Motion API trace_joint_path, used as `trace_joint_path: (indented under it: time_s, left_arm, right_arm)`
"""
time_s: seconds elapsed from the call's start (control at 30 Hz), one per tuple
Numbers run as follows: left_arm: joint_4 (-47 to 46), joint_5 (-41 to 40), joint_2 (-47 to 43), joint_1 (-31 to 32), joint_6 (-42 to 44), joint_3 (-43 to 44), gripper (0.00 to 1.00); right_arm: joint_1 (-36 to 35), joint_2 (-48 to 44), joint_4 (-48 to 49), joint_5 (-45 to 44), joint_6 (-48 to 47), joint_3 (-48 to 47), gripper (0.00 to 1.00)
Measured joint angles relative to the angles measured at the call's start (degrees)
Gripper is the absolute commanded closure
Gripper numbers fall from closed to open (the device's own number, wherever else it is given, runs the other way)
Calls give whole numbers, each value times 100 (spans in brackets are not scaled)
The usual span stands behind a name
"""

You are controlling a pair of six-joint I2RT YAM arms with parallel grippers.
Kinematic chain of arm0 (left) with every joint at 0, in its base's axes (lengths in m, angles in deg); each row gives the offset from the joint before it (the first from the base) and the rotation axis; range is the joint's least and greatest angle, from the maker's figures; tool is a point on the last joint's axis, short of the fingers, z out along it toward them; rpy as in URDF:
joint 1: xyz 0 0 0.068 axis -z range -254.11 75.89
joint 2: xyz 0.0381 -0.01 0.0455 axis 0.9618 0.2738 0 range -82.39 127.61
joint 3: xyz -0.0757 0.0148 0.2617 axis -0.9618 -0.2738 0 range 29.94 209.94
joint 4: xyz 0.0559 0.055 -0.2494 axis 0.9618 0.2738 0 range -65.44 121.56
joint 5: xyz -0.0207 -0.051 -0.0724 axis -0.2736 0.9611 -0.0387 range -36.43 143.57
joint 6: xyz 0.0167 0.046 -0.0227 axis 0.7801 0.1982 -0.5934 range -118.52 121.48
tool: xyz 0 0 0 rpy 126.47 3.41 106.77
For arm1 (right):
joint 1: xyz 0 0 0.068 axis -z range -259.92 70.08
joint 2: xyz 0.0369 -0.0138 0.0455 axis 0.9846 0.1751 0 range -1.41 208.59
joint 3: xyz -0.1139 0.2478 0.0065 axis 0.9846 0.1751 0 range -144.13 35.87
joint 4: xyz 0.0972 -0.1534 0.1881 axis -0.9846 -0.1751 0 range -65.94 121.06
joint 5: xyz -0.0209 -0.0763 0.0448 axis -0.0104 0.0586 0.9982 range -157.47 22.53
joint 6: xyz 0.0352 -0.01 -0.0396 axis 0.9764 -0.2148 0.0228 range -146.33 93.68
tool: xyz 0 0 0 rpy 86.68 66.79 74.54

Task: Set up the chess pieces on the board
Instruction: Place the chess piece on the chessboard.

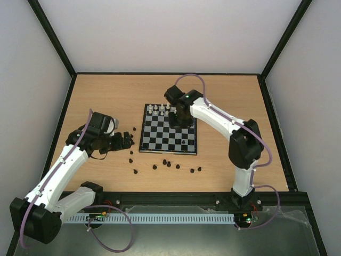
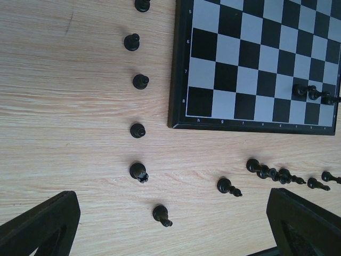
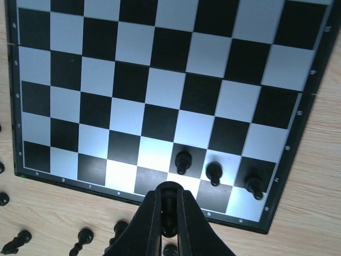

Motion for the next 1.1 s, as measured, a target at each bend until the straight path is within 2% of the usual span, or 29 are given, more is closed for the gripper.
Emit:
trace_joint_path:
  time_s: [0.43, 1.1]
  left_arm:
    - [-2, -2, -2, 0, -26, -2, 1]
    - [-92, 0, 85, 0, -24, -55, 1]
  right_arm:
    - [-291, 1187, -59, 109, -33, -328, 98]
    - [-446, 1292, 146, 175, -33, 9, 97]
